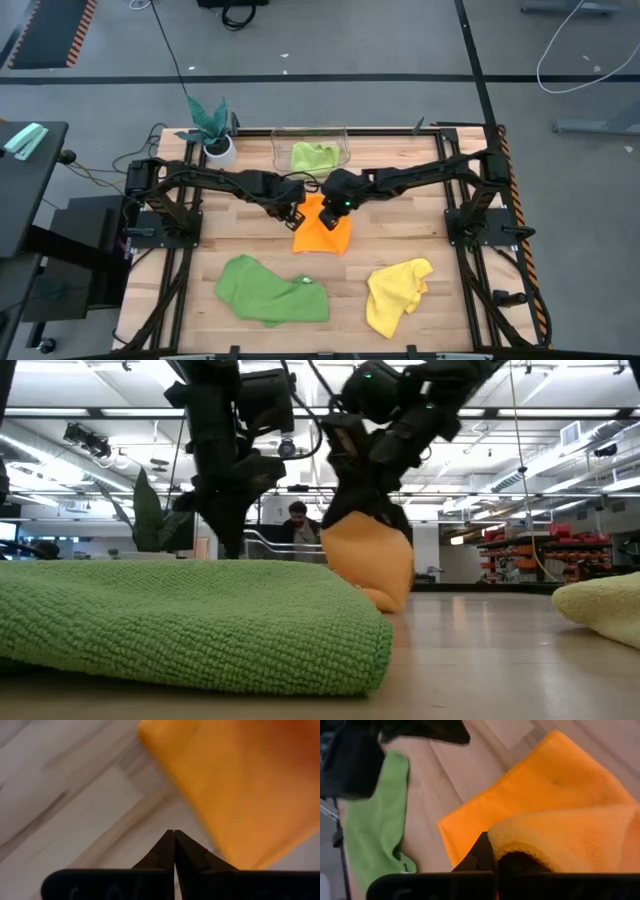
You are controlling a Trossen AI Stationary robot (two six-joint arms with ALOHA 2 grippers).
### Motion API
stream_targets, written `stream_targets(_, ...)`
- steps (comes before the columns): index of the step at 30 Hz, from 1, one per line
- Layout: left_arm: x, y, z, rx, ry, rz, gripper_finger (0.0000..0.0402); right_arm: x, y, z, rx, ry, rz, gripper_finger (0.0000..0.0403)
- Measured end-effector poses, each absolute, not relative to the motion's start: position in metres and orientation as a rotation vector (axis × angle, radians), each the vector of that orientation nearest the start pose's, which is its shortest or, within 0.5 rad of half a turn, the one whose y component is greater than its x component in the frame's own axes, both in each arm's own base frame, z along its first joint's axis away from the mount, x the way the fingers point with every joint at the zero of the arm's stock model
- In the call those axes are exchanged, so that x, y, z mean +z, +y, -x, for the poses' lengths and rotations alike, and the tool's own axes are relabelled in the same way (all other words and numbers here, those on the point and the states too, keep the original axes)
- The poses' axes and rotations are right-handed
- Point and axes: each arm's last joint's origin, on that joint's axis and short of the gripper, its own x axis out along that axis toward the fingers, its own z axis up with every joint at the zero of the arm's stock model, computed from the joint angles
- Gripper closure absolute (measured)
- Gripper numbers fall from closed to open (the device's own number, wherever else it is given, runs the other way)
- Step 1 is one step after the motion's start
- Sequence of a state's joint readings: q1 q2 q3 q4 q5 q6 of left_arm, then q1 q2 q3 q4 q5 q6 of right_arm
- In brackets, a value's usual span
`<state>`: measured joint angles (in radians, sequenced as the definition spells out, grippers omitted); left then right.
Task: Fold microfiber towels
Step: Fold the orange microfiber cloth
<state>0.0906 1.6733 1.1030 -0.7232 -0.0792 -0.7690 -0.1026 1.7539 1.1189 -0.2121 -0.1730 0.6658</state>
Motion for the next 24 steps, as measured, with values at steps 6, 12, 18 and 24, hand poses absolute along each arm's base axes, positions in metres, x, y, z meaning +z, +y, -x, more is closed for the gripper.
stream_targets(6, 0.188, 0.026, -0.298, 0.697, 1.296, 0.653, 0.0368, 0.193, -0.034, -0.383, -0.179, 0.859, -0.695, 0.0403)
stream_targets(12, 0.194, 0.017, -0.287, 0.711, 1.377, 0.624, 0.038, 0.194, -0.037, -0.386, -0.164, 0.853, -0.671, 0.0403)
stream_targets(18, 0.223, 0.008, -0.272, 0.72, 1.283, 0.681, 0.0394, 0.194, -0.038, -0.385, -0.153, 0.853, -0.645, 0.0403)
stream_targets(24, 0.251, -0.006, -0.252, 0.731, 1.183, 0.736, 0.0374, 0.195, -0.045, -0.385, -0.158, 0.836, -0.636, 0.0403)
